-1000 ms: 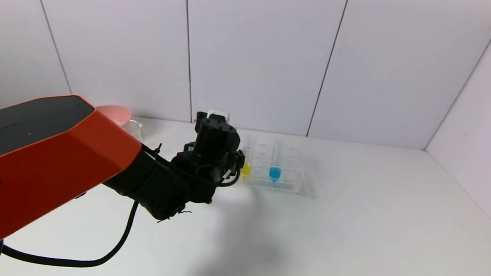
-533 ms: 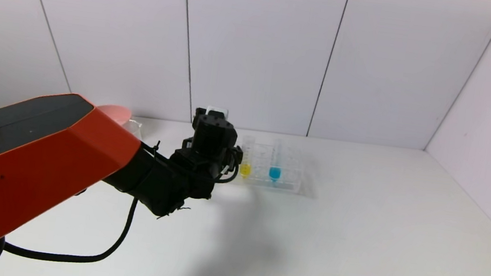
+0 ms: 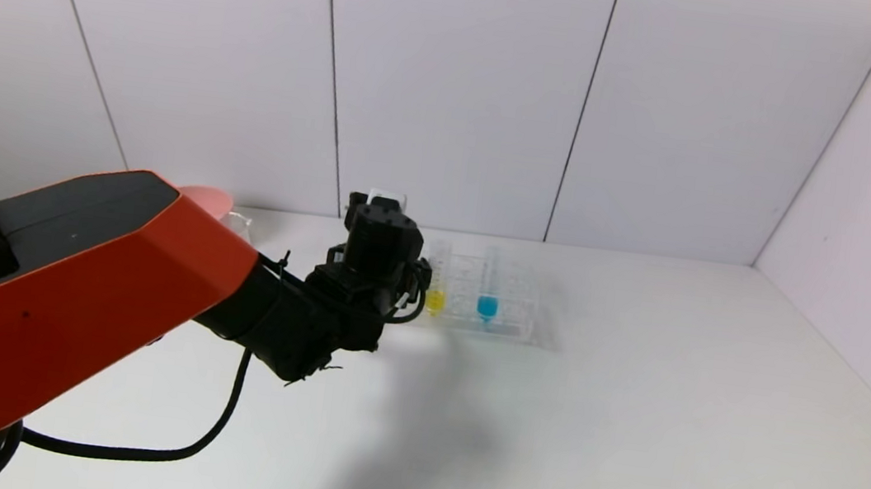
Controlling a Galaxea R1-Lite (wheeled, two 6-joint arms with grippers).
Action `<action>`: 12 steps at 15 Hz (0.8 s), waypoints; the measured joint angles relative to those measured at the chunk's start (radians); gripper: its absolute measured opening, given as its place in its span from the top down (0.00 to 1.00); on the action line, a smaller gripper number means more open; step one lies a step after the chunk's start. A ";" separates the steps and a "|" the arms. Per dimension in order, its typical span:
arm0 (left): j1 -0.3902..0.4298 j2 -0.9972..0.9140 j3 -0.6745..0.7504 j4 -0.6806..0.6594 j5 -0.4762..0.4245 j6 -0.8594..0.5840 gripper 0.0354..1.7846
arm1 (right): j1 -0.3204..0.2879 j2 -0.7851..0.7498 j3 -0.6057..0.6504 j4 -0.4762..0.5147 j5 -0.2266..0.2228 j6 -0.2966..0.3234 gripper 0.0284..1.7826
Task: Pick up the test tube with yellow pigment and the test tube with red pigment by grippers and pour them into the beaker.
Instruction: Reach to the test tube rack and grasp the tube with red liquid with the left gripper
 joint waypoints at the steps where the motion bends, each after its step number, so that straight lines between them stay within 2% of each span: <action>1: 0.000 0.002 -0.001 0.000 0.000 -0.003 0.07 | 0.000 0.000 0.000 0.000 0.000 0.000 0.04; 4: -0.001 0.004 -0.001 0.000 -0.001 -0.008 0.26 | 0.000 0.000 0.000 0.000 0.000 0.000 0.04; 8: -0.005 0.001 0.000 -0.004 -0.001 -0.004 0.68 | 0.000 0.000 0.000 0.000 0.000 0.000 0.04; 9: -0.007 0.000 0.000 -0.017 -0.001 0.000 0.74 | 0.000 0.000 0.000 0.000 0.000 0.000 0.04; 12: -0.014 -0.002 0.003 -0.034 0.002 0.007 0.76 | 0.000 0.000 0.000 0.000 0.000 0.000 0.04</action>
